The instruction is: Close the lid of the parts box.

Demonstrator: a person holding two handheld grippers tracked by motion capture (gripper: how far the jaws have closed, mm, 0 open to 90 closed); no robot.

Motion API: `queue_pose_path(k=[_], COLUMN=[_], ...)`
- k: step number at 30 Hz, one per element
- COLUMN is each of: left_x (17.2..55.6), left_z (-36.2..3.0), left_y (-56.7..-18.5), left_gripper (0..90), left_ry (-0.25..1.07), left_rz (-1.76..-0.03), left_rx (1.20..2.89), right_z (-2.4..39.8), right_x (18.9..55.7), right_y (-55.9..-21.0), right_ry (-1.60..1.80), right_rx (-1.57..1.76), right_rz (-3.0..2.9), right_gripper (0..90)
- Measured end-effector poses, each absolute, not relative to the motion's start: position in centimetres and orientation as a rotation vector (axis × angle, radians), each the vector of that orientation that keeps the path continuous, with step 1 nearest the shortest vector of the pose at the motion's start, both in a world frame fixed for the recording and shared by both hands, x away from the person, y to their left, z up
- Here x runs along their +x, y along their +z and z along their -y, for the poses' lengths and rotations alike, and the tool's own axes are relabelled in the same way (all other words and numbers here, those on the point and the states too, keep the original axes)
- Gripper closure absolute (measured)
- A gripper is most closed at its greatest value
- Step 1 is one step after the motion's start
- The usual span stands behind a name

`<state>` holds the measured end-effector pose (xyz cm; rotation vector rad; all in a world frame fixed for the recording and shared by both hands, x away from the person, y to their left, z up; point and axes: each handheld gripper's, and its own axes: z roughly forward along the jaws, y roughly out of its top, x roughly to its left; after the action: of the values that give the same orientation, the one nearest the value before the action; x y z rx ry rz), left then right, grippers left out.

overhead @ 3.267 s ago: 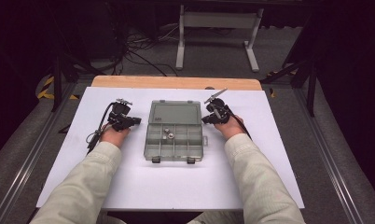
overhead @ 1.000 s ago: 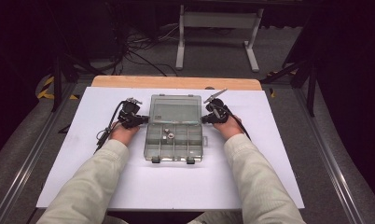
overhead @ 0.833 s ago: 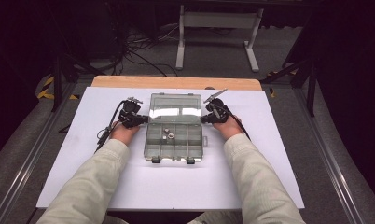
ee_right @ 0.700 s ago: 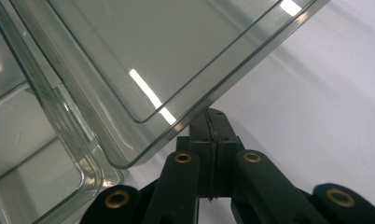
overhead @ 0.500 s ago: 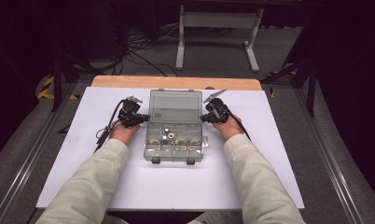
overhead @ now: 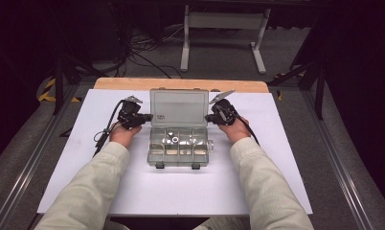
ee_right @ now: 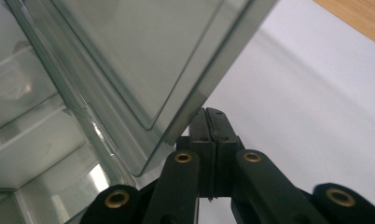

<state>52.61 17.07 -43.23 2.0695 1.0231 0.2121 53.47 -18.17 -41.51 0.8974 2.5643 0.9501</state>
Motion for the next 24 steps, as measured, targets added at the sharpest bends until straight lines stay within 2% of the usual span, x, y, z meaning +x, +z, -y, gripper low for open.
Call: queue_pose_path(k=[24], left_x=[50.6], left_z=[-17.4], left_y=[-40.9], left_gripper=[89.6], left_ry=[0.207], left_rz=[-0.908], left_rx=[2.077], right_z=[18.2], right_x=[51.1], right_y=[-38.6], right_ry=[1.033], right_rx=[0.797], right_rz=[-2.563], right_gripper=[89.4])
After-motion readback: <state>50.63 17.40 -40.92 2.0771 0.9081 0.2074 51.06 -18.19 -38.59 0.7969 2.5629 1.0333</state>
